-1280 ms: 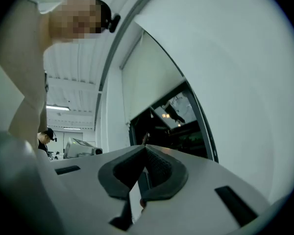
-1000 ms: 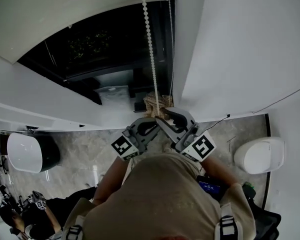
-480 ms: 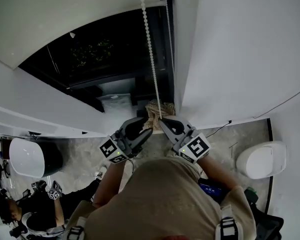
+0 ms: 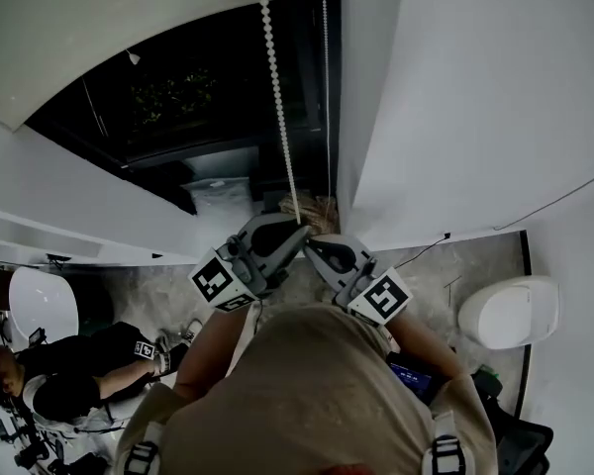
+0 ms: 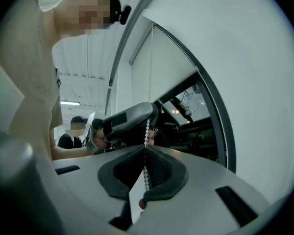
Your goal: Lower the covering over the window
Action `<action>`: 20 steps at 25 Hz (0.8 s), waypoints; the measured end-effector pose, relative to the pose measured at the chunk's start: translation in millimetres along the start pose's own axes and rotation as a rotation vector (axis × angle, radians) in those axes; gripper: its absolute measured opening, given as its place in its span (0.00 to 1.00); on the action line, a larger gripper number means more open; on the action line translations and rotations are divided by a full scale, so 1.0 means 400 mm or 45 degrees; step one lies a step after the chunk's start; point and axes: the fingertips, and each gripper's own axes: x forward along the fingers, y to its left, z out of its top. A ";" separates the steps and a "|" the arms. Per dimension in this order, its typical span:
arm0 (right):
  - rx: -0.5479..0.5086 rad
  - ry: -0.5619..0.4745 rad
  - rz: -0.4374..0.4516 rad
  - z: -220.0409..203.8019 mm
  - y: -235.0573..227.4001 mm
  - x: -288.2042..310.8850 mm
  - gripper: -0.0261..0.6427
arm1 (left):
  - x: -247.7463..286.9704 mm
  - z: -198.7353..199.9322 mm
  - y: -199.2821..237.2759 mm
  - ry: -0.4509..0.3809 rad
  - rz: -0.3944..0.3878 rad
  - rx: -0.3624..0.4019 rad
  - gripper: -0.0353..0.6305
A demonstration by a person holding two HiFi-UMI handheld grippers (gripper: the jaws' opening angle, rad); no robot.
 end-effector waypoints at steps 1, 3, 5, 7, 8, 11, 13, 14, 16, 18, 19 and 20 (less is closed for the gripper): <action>-0.047 -0.031 -0.018 0.012 -0.001 -0.003 0.06 | -0.004 -0.001 0.007 -0.006 0.018 0.016 0.09; -0.100 -0.082 -0.081 0.024 -0.012 -0.026 0.07 | -0.019 -0.012 0.021 0.000 0.078 0.054 0.09; -0.089 -0.111 -0.127 0.046 -0.042 -0.051 0.18 | -0.028 -0.021 0.035 0.006 0.115 0.089 0.09; -0.110 -0.147 -0.127 0.090 -0.064 -0.056 0.21 | -0.025 -0.045 0.036 0.048 0.115 0.140 0.09; -0.120 -0.164 -0.123 0.110 -0.065 -0.055 0.22 | -0.023 -0.069 0.027 0.083 0.107 0.151 0.09; -0.120 -0.143 -0.090 0.120 -0.048 -0.047 0.21 | -0.019 -0.162 -0.018 0.158 0.076 0.101 0.09; -0.138 -0.147 -0.063 0.130 -0.036 -0.025 0.21 | -0.018 -0.208 -0.034 0.182 0.069 0.053 0.09; -0.141 -0.163 -0.064 0.139 -0.032 -0.013 0.21 | -0.023 -0.222 -0.038 0.180 0.067 0.035 0.09; -0.132 -0.180 -0.080 0.148 -0.026 -0.005 0.20 | -0.039 -0.232 -0.045 0.154 0.064 0.021 0.09; -0.130 -0.167 -0.074 0.148 -0.021 -0.006 0.12 | -0.047 -0.223 -0.049 0.163 0.074 0.017 0.09; -0.128 -0.164 -0.061 0.151 -0.019 -0.002 0.09 | -0.048 -0.216 -0.049 0.178 0.077 0.017 0.09; -0.126 -0.169 -0.045 0.156 -0.017 0.006 0.09 | -0.049 -0.210 -0.047 0.186 0.075 0.022 0.09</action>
